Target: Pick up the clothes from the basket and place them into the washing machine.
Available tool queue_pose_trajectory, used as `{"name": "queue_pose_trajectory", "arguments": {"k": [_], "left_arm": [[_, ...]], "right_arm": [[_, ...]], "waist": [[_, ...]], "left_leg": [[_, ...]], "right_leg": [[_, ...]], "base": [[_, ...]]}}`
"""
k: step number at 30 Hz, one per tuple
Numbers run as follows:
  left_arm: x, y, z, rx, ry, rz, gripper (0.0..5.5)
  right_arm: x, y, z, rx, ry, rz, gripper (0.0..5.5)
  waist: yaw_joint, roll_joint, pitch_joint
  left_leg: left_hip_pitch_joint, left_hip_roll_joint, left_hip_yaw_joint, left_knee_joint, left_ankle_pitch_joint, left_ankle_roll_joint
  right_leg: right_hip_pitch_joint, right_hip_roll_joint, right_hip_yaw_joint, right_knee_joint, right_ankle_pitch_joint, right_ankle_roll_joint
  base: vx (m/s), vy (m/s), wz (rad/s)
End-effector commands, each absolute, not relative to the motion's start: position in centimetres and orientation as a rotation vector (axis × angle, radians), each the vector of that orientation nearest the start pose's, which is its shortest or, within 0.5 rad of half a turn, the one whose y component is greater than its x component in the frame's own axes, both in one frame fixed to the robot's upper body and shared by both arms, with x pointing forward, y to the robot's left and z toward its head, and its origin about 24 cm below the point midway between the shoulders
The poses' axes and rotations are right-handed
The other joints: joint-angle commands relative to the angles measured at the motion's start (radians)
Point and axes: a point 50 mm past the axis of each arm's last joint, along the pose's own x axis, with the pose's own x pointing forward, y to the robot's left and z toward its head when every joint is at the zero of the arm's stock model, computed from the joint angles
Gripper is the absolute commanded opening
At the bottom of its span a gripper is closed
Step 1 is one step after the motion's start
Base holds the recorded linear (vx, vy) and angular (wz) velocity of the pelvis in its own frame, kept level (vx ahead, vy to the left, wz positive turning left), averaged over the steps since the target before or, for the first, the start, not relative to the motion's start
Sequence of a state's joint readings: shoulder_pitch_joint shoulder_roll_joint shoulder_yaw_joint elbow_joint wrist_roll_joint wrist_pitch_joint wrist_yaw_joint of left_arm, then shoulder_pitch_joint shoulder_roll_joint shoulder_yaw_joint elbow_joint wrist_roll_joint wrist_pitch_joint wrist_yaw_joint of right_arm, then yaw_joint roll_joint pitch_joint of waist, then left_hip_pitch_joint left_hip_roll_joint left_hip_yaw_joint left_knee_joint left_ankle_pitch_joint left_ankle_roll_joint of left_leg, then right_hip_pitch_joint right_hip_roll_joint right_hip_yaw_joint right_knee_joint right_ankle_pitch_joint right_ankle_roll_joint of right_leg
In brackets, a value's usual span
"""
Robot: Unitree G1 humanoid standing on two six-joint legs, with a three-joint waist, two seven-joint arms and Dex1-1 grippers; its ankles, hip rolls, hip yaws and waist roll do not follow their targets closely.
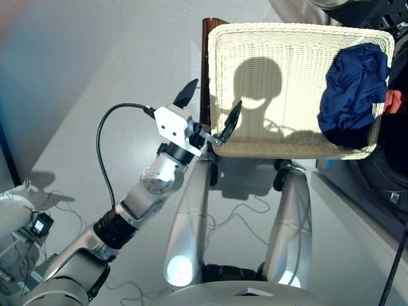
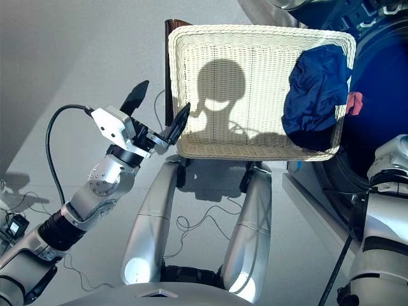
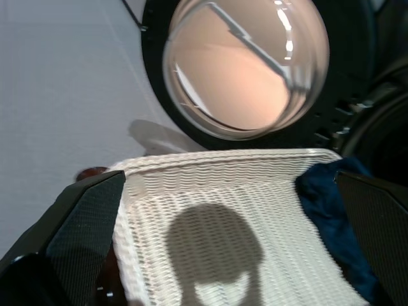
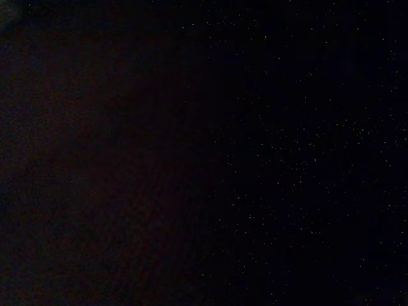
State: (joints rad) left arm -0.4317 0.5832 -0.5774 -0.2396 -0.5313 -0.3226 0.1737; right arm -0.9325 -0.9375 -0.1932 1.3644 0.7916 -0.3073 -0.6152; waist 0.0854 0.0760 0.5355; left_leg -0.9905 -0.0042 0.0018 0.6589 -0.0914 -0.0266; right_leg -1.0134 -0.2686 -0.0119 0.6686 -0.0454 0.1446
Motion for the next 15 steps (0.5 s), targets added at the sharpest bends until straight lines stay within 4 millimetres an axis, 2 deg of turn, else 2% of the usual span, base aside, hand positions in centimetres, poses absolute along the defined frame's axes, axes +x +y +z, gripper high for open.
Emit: {"name": "queue_pose_trajectory", "arguments": {"k": [1,7,8,9,10,15], "left_arm": [[24.2,9.3,20.2,-0.16,-0.735,-0.583,5.5],[24.3,9.3,20.5,-0.166,-0.742,-0.582,5.5],[24.3,9.3,20.5,-0.168,-0.742,-0.583,5.5],[24.3,9.3,20.5,-0.171,-0.74,-0.582,5.5],[24.3,9.3,20.5,-0.171,-0.74,-0.583,5.5],[24.4,9.1,20.6,-0.189,-0.74,-0.587,5.5]], "right_arm": [[18.6,-50.4,25.9,0.286,-0.571,-1.674,0.0],[19.8,-49.8,25.4,0.317,-0.563,-1.636,0.0],[20.2,-49.7,25.2,0.322,-0.557,-1.62,1.79],[20.5,-49.6,24.8,0.334,-0.549,-1.605,4.83],[20.9,-49.4,24.5,0.339,-0.535,-1.582,5.5],[23.5,-47.8,23.5,0.367,-0.532,-1.478,5.5]], "waist": [[-0.035,0.022,-0.044],[-0.034,0.02,-0.045],[-0.034,0.02,-0.045],[-0.035,0.02,-0.045],[-0.035,0.02,-0.044],[-0.038,0.018,-0.037]], "left_leg": [[0.054,0.045,0.001,-0.027,-0.013,-0.058],[0.057,0.045,0.008,-0.027,-0.018,-0.054],[0.059,0.045,0.009,-0.028,-0.018,-0.053],[0.061,0.044,0.009,-0.03,-0.019,-0.052],[0.063,0.044,0.01,-0.031,-0.018,-0.051],[0.08,0.044,0.018,-0.039,-0.019,-0.047]], "right_leg": [[0.039,0.044,-0.021,0.043,-0.039,0.008],[0.042,0.044,-0.018,0.039,-0.04,0.007],[0.043,0.044,-0.017,0.038,-0.039,0.007],[0.044,0.043,-0.017,0.037,-0.04,0.007],[0.046,0.043,-0.017,0.036,-0.039,0.006],[0.06,0.046,-0.015,0.022,-0.033,0.005]], "base": [[0.0,0.0,0.0],[0.0,0.0,0.0],[0.0,0.0,0.0],[0.0,0.0,0.0],[0.0,0.0,0.0],[0.0,0.0,0.0]]}}
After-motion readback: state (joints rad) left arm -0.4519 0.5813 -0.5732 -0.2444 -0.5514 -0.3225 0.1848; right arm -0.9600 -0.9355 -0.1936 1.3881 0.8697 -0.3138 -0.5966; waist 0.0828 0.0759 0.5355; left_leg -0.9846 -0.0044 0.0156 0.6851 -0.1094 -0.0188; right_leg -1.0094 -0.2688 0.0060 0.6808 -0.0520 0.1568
